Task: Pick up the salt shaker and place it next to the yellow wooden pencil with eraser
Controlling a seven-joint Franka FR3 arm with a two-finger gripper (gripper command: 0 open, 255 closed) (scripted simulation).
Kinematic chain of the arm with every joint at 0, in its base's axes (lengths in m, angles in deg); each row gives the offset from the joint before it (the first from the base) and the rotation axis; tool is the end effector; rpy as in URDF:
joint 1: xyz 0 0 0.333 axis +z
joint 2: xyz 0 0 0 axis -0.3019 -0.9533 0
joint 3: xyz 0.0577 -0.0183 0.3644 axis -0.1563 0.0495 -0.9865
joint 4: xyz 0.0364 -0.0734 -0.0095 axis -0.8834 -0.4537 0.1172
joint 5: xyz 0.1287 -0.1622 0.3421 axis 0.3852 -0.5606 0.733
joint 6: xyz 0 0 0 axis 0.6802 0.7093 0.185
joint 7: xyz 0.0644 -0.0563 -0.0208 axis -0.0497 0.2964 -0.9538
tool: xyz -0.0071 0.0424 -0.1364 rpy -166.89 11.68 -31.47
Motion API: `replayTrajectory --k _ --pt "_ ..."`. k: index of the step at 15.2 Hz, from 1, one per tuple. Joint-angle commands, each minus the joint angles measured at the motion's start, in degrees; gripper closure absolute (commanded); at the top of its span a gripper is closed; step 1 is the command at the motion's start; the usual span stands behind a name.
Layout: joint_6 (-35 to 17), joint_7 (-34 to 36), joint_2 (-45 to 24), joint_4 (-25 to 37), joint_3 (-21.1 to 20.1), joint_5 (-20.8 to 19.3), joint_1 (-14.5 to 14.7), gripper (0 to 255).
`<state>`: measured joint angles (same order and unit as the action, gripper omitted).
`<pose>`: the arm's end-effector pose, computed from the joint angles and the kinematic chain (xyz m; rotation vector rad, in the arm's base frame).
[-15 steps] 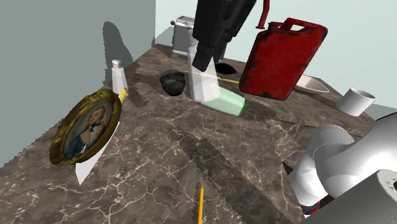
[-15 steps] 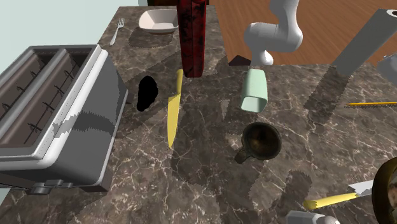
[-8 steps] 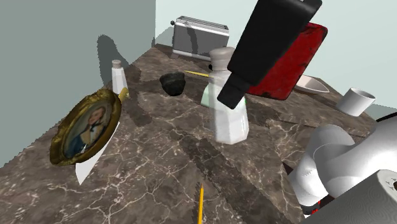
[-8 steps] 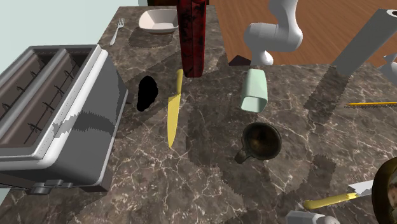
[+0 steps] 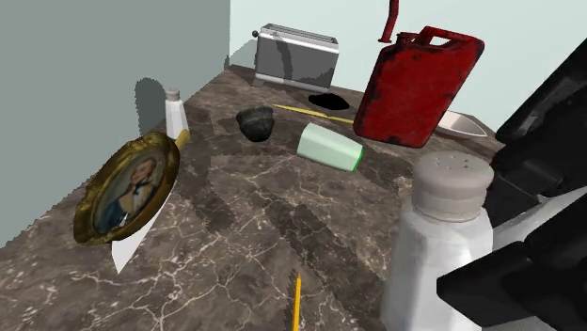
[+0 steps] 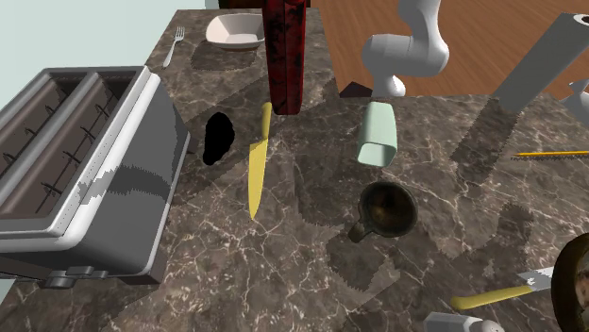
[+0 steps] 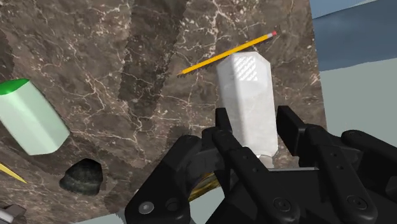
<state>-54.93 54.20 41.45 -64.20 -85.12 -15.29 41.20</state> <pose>0.0504 0.4092 0.7268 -3.0801 -0.4757 -0.3377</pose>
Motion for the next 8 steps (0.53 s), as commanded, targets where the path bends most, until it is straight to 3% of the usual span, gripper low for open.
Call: replayTrajectory --k 1,3,8 --pt "0.9 2.8 -0.2 1.5 -2.4 0.6 0.1 255" --pt "1.7 5.6 -0.8 3.3 -5.1 1.0 -0.1 255" --pt "-2.0 5.2 1.5 -2.4 -4.6 2.2 1.1 255"
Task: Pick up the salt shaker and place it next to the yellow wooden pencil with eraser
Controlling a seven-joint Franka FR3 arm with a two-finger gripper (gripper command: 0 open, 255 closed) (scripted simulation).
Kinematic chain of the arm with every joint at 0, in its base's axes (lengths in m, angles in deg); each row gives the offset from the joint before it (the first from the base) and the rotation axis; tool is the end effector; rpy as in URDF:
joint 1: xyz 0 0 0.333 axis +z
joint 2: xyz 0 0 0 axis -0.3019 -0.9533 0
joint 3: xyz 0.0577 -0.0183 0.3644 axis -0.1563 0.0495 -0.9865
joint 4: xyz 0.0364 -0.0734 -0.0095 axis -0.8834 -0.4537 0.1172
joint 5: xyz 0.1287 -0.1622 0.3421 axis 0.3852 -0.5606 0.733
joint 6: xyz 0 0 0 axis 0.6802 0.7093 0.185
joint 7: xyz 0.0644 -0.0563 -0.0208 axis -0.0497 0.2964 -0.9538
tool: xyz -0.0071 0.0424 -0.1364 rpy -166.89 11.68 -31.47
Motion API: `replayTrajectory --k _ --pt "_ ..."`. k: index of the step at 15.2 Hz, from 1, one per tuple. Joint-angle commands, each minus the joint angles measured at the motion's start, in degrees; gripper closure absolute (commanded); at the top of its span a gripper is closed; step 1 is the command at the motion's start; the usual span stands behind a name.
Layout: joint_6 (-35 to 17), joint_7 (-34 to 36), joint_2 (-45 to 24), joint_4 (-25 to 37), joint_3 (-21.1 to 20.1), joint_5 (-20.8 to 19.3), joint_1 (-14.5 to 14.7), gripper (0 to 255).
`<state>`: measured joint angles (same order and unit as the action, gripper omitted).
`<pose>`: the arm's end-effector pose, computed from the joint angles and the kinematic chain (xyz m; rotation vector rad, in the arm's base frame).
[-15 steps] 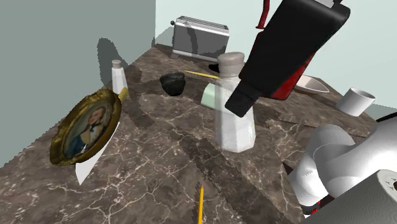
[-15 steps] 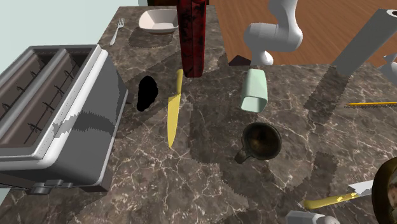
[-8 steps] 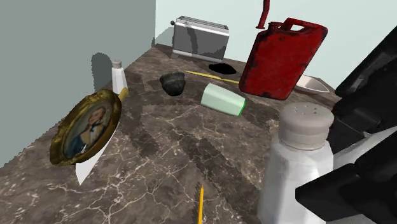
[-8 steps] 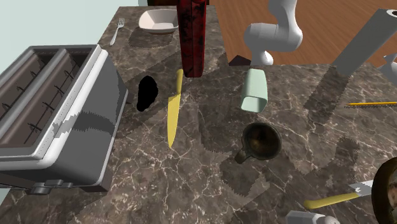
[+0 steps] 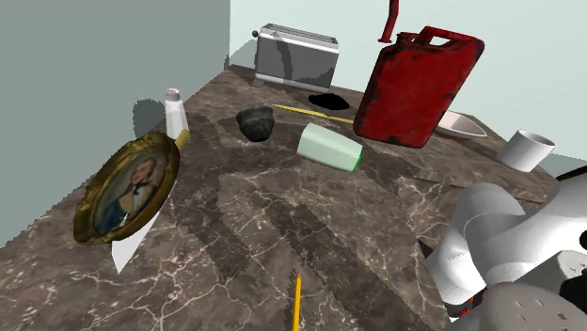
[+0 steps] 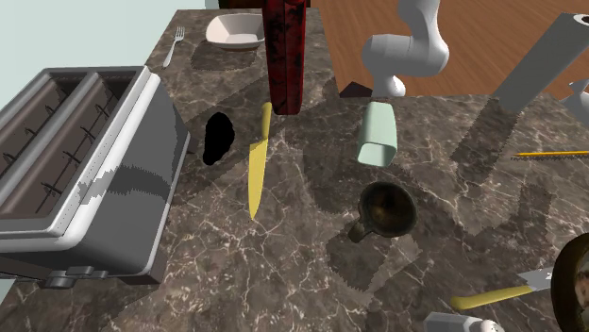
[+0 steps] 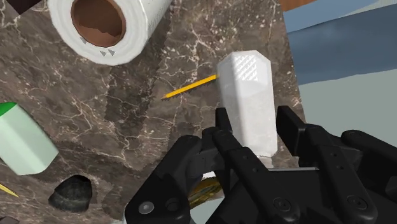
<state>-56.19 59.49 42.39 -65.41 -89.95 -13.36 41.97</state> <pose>0.0021 0.4290 0.7054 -3.0806 -0.4735 -0.3373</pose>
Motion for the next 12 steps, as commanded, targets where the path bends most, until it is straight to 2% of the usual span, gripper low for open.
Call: replayTrajectory --k 1,12 --pt "-1.4 -0.2 0.9 -2.3 0.2 0.5 0.5 255" --pt "-9.2 -0.6 4.4 -13.2 -0.2 2.6 2.5 255"
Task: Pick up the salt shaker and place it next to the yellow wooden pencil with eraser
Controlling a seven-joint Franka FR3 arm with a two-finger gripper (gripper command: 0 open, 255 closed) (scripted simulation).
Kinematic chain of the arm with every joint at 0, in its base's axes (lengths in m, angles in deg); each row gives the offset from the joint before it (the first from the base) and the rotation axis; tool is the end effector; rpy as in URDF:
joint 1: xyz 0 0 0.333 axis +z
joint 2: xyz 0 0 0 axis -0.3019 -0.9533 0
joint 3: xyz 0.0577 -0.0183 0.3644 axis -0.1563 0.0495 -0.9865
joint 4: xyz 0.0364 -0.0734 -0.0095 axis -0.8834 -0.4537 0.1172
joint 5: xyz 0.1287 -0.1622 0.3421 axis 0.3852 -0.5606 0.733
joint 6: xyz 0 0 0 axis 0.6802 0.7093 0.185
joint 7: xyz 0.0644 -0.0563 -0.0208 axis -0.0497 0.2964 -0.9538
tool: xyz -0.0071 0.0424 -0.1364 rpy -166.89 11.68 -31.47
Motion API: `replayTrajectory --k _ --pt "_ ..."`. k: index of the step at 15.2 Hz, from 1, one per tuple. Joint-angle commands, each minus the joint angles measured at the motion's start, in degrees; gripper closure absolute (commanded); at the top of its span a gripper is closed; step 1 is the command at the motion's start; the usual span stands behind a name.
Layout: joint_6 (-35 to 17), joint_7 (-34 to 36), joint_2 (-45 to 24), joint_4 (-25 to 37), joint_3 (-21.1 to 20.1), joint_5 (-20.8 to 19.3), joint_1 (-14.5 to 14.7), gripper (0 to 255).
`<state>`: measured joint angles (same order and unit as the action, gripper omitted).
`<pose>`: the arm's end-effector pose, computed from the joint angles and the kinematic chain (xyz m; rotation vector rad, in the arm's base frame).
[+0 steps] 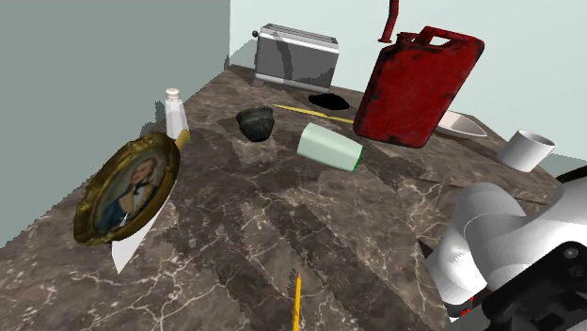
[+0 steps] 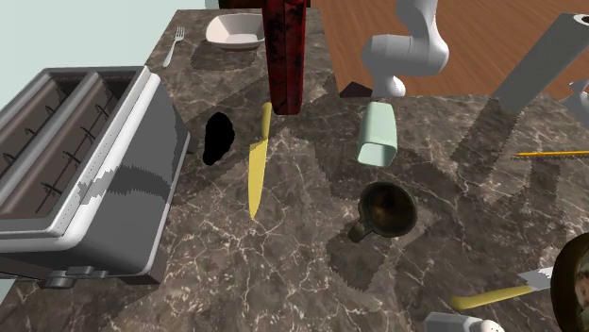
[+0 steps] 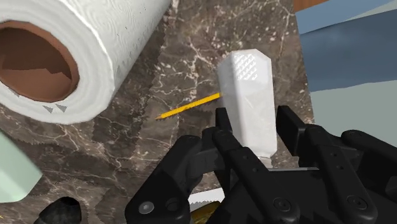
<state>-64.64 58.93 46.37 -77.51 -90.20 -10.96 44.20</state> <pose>0.0001 0.4268 0.6389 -3.0808 -0.4733 -0.3370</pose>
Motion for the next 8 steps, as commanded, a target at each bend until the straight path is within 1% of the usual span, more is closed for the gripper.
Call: replayTrajectory --k 1,8 --pt "-1.4 -0.1 0.6 -2.0 -0.1 0.4 0.4 255" --pt "-6.3 -0.1 1.9 -7.9 -1.2 1.7 1.3 255"
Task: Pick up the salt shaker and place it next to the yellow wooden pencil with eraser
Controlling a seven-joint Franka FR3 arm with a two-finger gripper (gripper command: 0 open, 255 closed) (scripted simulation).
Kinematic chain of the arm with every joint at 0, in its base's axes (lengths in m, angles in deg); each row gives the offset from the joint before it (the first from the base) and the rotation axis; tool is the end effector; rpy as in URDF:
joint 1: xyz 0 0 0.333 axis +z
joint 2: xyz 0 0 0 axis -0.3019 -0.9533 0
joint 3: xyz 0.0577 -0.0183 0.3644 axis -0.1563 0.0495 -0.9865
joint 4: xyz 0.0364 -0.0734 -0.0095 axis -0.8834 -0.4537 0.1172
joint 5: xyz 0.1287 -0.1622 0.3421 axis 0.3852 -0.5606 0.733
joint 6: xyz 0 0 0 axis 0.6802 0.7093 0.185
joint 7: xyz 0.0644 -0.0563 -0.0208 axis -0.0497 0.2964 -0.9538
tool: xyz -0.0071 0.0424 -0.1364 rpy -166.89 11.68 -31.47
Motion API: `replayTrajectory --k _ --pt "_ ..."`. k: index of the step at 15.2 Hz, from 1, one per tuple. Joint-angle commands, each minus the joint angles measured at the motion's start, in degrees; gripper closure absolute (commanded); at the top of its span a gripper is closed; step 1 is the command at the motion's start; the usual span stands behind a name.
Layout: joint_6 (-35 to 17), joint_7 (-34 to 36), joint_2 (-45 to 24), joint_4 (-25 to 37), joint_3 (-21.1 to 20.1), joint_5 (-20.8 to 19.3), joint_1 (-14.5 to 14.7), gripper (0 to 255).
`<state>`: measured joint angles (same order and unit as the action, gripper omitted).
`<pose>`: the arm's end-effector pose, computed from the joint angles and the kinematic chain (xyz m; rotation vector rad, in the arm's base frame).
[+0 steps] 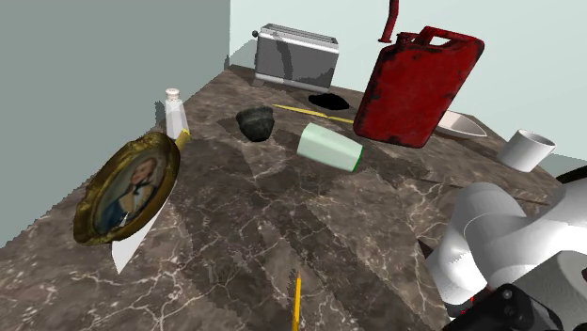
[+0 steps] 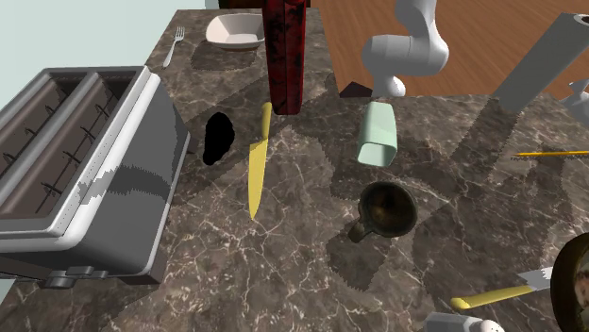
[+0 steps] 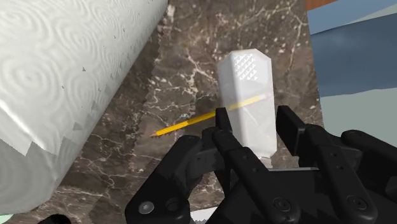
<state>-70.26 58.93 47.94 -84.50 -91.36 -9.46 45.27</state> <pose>-0.0006 0.4260 0.5948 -3.0807 -0.4732 -0.3367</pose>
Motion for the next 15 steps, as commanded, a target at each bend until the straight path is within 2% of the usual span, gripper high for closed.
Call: replayTrajectory --k 1,7,14,15 --pt "-1.4 -0.1 0.5 -1.8 -0.2 0.4 0.3 255" --pt "-5.8 0.1 1.0 -6.6 -1.6 1.5 0.9 255" --pt "-5.8 0.1 1.0 -6.6 -1.6 1.5 0.9 255" --pt "-5.8 0.1 1.0 -6.6 -1.6 1.5 0.9 0"
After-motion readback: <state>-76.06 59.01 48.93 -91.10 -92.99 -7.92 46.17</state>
